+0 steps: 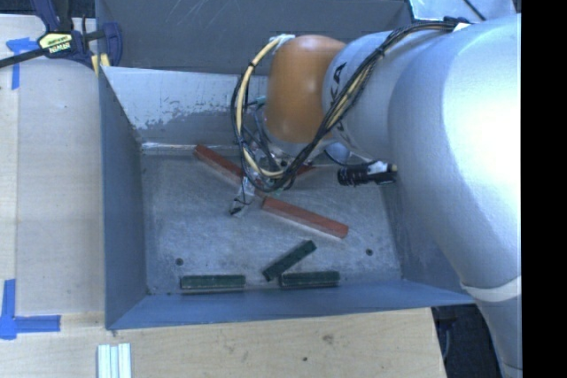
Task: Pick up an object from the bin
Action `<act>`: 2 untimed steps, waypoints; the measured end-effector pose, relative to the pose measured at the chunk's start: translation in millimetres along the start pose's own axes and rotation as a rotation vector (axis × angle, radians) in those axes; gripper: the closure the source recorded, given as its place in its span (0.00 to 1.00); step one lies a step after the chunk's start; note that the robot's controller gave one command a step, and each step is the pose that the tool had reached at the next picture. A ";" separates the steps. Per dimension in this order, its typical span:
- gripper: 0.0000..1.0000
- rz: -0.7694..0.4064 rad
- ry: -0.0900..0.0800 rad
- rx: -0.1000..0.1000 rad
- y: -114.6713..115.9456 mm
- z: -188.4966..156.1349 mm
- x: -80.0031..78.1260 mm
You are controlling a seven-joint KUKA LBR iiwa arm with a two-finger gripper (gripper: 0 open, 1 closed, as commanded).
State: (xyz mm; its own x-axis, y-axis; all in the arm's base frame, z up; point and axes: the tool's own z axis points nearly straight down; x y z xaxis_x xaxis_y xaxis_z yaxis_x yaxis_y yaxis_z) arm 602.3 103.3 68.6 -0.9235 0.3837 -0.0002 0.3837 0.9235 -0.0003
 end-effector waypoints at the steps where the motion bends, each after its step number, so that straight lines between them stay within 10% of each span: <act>1: 1.00 0.000 -0.003 -0.002 0.6 -1.4 -1.0; 2: 1.00 -0.001 -0.009 -0.006 1.0 -76.5 -3.7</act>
Offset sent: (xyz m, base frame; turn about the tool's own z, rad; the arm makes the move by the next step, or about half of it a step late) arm 0.0000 0.0000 0.0000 0.0000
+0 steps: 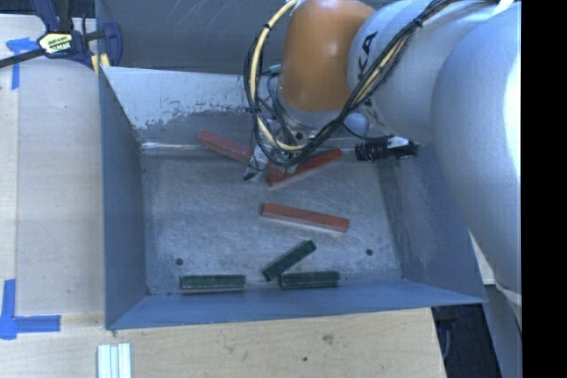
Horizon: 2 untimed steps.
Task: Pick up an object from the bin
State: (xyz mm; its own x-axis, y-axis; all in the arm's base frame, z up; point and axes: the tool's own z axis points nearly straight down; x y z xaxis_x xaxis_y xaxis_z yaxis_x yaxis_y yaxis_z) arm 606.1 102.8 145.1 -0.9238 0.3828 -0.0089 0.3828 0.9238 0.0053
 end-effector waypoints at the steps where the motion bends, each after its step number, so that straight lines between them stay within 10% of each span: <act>1: 1.00 -0.002 0.003 0.002 0.1 -35.8 -2.2; 2: 1.00 -0.004 0.004 0.002 0.3 -46.1 -3.2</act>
Offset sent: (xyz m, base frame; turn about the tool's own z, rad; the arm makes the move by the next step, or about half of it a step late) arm 0.0000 0.0001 0.0329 0.0000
